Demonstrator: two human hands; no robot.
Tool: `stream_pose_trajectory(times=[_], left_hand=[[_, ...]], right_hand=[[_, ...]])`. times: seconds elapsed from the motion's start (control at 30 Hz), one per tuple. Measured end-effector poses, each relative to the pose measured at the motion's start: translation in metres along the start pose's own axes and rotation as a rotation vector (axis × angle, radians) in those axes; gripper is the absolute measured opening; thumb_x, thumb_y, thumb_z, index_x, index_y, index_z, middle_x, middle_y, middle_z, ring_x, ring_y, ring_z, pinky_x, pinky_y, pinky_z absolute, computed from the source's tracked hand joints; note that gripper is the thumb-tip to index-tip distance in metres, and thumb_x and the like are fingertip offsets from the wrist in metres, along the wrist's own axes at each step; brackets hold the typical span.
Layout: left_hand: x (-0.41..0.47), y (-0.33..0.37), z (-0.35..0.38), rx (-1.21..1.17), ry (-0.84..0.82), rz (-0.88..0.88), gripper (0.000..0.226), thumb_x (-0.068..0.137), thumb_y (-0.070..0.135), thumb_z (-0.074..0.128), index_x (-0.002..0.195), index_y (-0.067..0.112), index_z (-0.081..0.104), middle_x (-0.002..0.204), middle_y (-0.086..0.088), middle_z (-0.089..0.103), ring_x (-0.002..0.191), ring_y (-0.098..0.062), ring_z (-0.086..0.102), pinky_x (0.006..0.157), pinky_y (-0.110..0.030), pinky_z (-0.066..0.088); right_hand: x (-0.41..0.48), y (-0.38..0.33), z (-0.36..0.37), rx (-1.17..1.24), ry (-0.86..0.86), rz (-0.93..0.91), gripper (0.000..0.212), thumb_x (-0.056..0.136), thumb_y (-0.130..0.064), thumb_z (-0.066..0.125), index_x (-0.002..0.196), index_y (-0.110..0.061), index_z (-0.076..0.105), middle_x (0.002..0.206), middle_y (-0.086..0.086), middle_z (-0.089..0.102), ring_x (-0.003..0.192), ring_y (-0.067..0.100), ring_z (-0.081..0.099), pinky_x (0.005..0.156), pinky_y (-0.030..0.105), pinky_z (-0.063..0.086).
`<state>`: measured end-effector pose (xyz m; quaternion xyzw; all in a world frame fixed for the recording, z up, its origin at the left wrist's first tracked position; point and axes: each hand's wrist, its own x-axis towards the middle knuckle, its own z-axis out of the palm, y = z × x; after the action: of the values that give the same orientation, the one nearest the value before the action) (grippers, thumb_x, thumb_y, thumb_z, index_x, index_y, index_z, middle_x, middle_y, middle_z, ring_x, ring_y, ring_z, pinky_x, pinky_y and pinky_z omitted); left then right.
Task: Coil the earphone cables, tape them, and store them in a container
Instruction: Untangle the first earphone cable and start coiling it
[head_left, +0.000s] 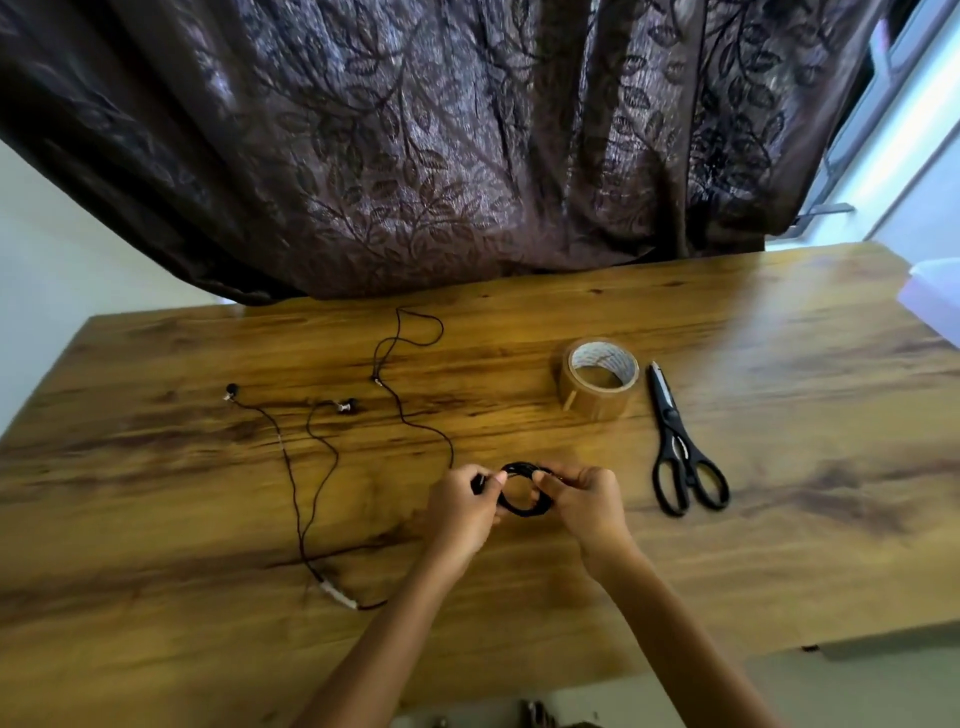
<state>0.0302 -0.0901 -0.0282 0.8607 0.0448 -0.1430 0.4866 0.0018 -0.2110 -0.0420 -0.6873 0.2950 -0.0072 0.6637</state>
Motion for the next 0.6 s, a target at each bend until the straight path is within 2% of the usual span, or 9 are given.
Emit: stream_pose_trajectory(times=[0.07,0.17,0.2,0.27,0.33,0.4,0.6], left_hand=[[0.000,-0.006,0.006,0.049,-0.002,0.001,0.017,0.092,0.028,0.054,0.088,0.014,0.063,0.065,0.002,0.064,0.056,-0.007,0.061,0.056,-0.021,0.048],[0.000,-0.014,0.015,0.104,0.020,0.007,0.023,0.092,0.030,0.053,0.088,0.012,0.066,0.072,-0.005,0.068,0.064,-0.017,0.065,0.061,-0.033,0.051],[0.001,-0.016,0.018,0.145,0.053,0.024,0.024,0.092,0.031,0.053,0.088,0.012,0.067,0.078,-0.005,0.068,0.068,-0.018,0.064,0.060,-0.034,0.049],[-0.001,-0.018,0.021,0.233,0.128,0.058,0.025,0.091,0.033,0.054,0.091,0.012,0.069,0.090,0.001,0.060,0.073,-0.013,0.056,0.059,-0.025,0.039],[-0.003,-0.018,0.023,0.282,0.180,0.074,0.025,0.091,0.034,0.054,0.094,0.014,0.070,0.094,0.002,0.054,0.077,-0.010,0.052,0.059,-0.023,0.037],[-0.002,-0.019,0.024,0.299,0.209,0.088,0.025,0.090,0.034,0.056,0.095,0.015,0.071,0.097,0.001,0.059,0.080,-0.013,0.056,0.059,-0.024,0.041],[-0.004,-0.019,0.028,0.272,0.233,0.087,0.023,0.087,0.029,0.061,0.106,0.017,0.065,0.103,0.002,0.060,0.098,-0.015,0.056,0.073,-0.024,0.045]], right_hand=[[0.002,0.010,0.001,-0.138,0.035,-0.009,0.009,0.085,-0.014,0.065,0.086,-0.010,0.073,0.082,0.007,0.072,0.083,0.023,0.067,0.077,0.038,0.055],[0.000,0.016,0.000,-0.278,0.073,-0.047,0.015,0.088,-0.021,0.063,0.096,-0.011,0.071,0.085,0.001,0.070,0.078,0.011,0.062,0.060,0.013,0.046],[-0.001,0.017,0.000,-0.316,0.078,-0.071,0.018,0.088,-0.020,0.062,0.100,-0.011,0.071,0.087,0.000,0.069,0.077,0.007,0.060,0.057,0.007,0.042],[-0.002,0.018,0.000,-0.375,0.095,-0.112,0.021,0.089,-0.020,0.060,0.105,-0.009,0.069,0.094,0.001,0.069,0.080,0.006,0.058,0.056,0.003,0.039],[-0.001,0.020,0.000,-0.444,0.127,-0.163,0.023,0.089,-0.020,0.060,0.107,-0.008,0.069,0.101,0.004,0.068,0.086,0.010,0.059,0.066,0.005,0.040],[0.000,0.022,0.001,-0.521,0.157,-0.225,0.024,0.089,-0.018,0.060,0.107,-0.006,0.069,0.104,0.006,0.065,0.090,0.014,0.059,0.076,0.015,0.042],[0.002,0.026,0.001,-0.607,0.124,-0.295,0.030,0.089,-0.014,0.059,0.117,-0.005,0.063,0.108,0.002,0.056,0.094,0.014,0.055,0.086,0.021,0.046]])
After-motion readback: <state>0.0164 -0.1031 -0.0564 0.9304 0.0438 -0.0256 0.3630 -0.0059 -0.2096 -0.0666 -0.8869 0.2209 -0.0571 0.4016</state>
